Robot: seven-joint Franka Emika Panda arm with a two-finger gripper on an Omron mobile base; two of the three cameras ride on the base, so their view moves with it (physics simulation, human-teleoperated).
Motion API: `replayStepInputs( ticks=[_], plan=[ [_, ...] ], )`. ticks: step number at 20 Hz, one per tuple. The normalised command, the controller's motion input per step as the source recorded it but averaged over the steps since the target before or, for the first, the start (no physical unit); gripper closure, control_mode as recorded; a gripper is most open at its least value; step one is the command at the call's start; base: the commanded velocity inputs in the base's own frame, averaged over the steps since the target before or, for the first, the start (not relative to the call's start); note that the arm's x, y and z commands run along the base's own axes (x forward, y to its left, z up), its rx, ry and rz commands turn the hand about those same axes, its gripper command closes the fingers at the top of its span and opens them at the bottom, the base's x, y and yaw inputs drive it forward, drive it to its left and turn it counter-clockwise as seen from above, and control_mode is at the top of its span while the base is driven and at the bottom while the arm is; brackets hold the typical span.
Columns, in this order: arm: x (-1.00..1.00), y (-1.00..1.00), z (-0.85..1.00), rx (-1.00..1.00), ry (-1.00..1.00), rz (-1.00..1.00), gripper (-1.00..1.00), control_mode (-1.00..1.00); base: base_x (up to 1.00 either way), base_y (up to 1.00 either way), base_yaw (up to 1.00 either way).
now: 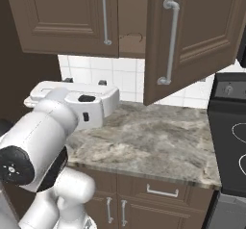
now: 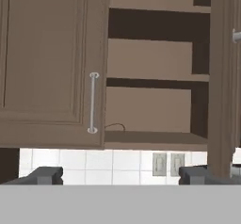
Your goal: Open the cabinet and move the ladle to the pot. Then close the cabinet.
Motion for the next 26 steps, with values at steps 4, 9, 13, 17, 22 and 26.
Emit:
replayStepInputs(
  ticks=[4,9,13,17,22,26],
  plan=[
    [0.1,0.9,0.14,-0.06,0.0,-0.15,-1.0,-1.0,0.0,0.0,0.0],
    [0.64,0.38,0.15,0.0,0.03,-0.17,-1.0,-1.0,0.0,0.0,0.0],
    [0.88,0.03,0.05,0.0,0.1,-0.21,-1.0,-1.0,0.0,0.0,0.0],
    [0.81,-0.17,0.0,0.01,0.1,-0.25,-1.0,-1.0,0.0,0.0,0.0],
    [0.57,-0.59,0.0,0.03,0.06,-0.21,-1.0,-1.0,0.0,0.0,0.0],
    [0.32,-0.8,0.0,0.04,0.0,-0.18,-1.0,-1.0,0.0,0.0,0.0]
  ],
)
